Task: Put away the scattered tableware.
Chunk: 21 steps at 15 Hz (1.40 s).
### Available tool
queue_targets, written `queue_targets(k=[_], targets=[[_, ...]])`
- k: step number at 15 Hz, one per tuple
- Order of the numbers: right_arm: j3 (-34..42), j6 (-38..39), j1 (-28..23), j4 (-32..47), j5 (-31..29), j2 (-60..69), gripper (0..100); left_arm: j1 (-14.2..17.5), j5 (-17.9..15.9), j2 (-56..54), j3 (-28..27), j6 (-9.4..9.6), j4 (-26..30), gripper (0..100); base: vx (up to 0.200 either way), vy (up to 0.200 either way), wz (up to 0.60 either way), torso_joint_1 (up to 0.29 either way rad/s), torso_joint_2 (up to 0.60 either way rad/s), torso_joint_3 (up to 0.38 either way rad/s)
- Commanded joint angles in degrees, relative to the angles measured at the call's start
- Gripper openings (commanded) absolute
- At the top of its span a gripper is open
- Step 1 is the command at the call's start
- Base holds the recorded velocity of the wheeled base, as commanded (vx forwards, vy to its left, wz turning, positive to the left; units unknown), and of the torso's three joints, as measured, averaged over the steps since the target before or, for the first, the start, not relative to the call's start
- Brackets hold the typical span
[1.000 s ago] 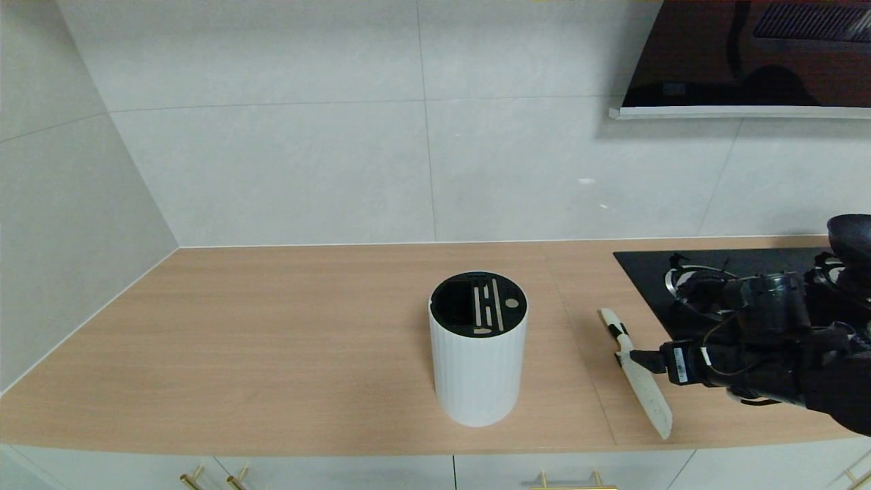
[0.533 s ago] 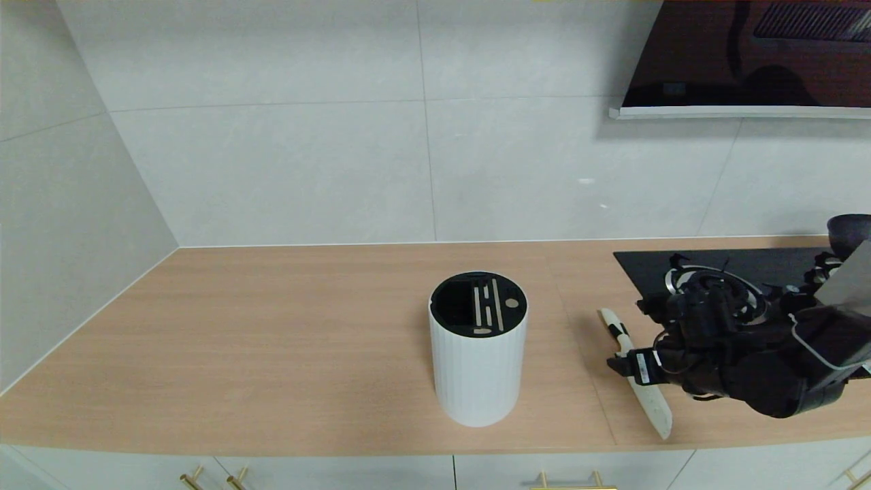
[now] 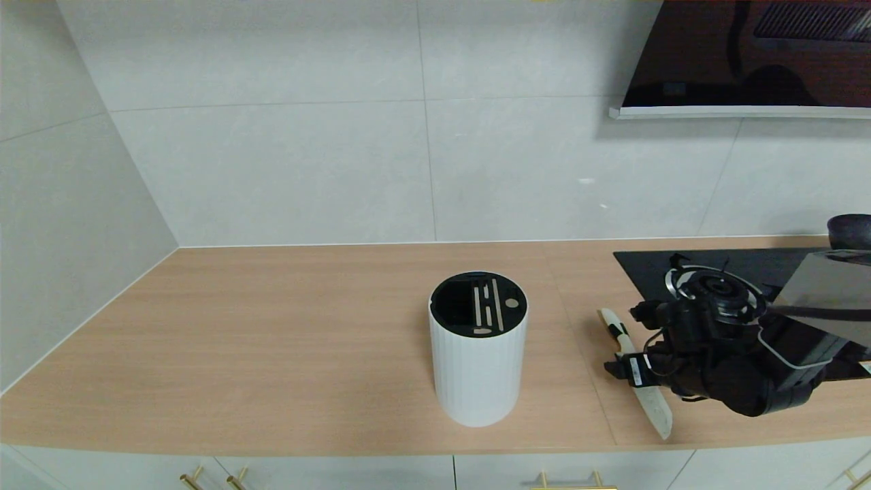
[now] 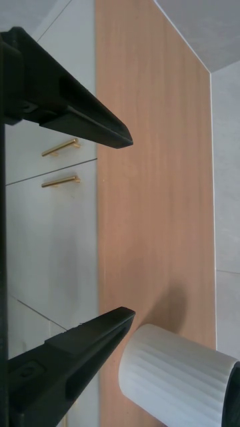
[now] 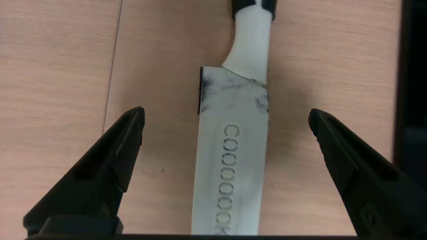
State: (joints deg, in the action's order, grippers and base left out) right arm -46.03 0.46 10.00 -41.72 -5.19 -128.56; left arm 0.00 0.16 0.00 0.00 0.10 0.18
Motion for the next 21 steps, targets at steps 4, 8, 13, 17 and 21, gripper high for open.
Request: queue_targets(k=[4,8,13,17,21], targets=[[-1.34,0.15,-0.24,-0.03,-0.08,-1.87,100,0.00,0.02,0.00,0.00,-0.01,-0.01,100,0.000,0.000,0.00,0.000,0.00,0.000],[-2.04,0.24,-0.24,-0.03,-0.08,-2.04,100,0.00,0.02,0.00,0.00,-0.01,-0.01,100,0.000,0.000,0.00,0.000,0.00,0.000],[-3.01,0.33,-0.24,-0.03,-0.17,-3.27,100,0.00,0.02,0.00,0.00,-0.01,-0.01,100,0.000,0.000,0.00,0.000,0.00,0.000],[-3.19,0.42,-0.59,-0.03,-0.17,-3.63,0,0.00,0.02,0.00,0.00,-0.01,-0.01,100,0.000,0.000,0.00,0.000,0.00,0.000],[-3.54,0.50,-0.68,-0.03,-0.43,-3.63,0,0.00,0.02,0.00,0.00,-0.01,-0.01,100,0.000,0.000,0.00,0.000,0.00,0.000]])
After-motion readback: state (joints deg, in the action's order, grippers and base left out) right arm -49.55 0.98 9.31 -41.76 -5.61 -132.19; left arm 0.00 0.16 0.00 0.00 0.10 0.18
